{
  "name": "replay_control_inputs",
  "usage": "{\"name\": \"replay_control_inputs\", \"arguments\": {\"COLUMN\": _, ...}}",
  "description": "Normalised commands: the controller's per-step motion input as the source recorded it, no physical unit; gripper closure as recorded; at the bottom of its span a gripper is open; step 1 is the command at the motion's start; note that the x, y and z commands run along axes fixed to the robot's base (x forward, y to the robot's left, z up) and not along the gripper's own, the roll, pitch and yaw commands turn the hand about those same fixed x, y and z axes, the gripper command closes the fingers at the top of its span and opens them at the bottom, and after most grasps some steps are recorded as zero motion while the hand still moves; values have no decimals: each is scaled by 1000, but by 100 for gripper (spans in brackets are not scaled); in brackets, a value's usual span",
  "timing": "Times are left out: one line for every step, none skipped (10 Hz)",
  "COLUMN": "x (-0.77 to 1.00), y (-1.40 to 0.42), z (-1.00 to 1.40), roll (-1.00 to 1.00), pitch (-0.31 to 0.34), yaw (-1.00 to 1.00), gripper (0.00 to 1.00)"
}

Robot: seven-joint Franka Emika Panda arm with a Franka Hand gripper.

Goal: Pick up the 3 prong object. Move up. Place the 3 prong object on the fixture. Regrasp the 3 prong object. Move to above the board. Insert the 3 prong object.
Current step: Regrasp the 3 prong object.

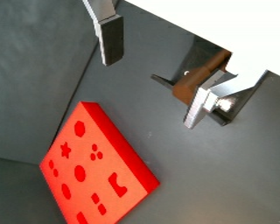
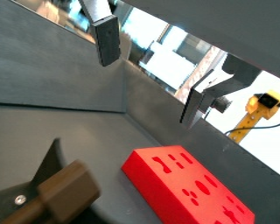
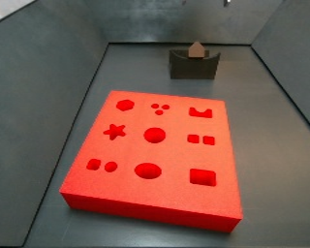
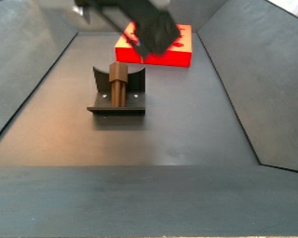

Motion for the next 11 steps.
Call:
{"name": "replay_control_inputs", "arguments": {"x": -106, "y": -549, "z": 283, "roll": 1000, "pitch": 47, "yaw": 19, "gripper": 0}}
{"name": "replay_control_inputs", "arguments": {"x": -98, "y": -399, "z": 125, "roll": 1000, "pitch": 39, "yaw": 18, "gripper": 0}}
{"name": "replay_control_inputs", "arguments": {"x": -66, "y": -237, "z": 60, "roll": 1000, "pitch": 37, "yaw": 18, "gripper": 0}}
{"name": "replay_control_inputs", "arguments": {"x": -43, "y": -88, "z": 48, "roll": 1000, "pitch": 38, "yaw": 18, "gripper": 0}}
{"name": "replay_control_inputs", "arguments": {"x": -17, "y": -48, "z": 21, "roll": 1000, "pitch": 38, "yaw": 17, "gripper": 0}}
{"name": "replay_control_inputs", "arguments": {"x": -13, "y": -40, "z": 5, "roll": 1000, "pitch": 36, "yaw": 18, "gripper": 0}}
{"name": "replay_control_inputs", "arguments": {"x": -28, "y": -27, "z": 14, "roll": 1000, "pitch": 30, "yaw": 18, "gripper": 0}}
{"name": "replay_control_inputs", "arguments": {"x": -35, "y": -27, "z": 14, "roll": 1000, "pitch": 26, "yaw": 19, "gripper": 0}}
{"name": "replay_control_inputs", "arguments": {"x": -30, "y": -27, "z": 0, "roll": 1000, "pitch": 20, "yaw": 19, "gripper": 0}}
{"name": "replay_control_inputs", "arguments": {"x": -25, "y": -28, "z": -7, "roll": 1000, "pitch": 15, "yaw": 20, "gripper": 0}}
{"name": "replay_control_inputs", "arguments": {"x": -25, "y": -22, "z": -1, "roll": 1000, "pitch": 10, "yaw": 21, "gripper": 0}}
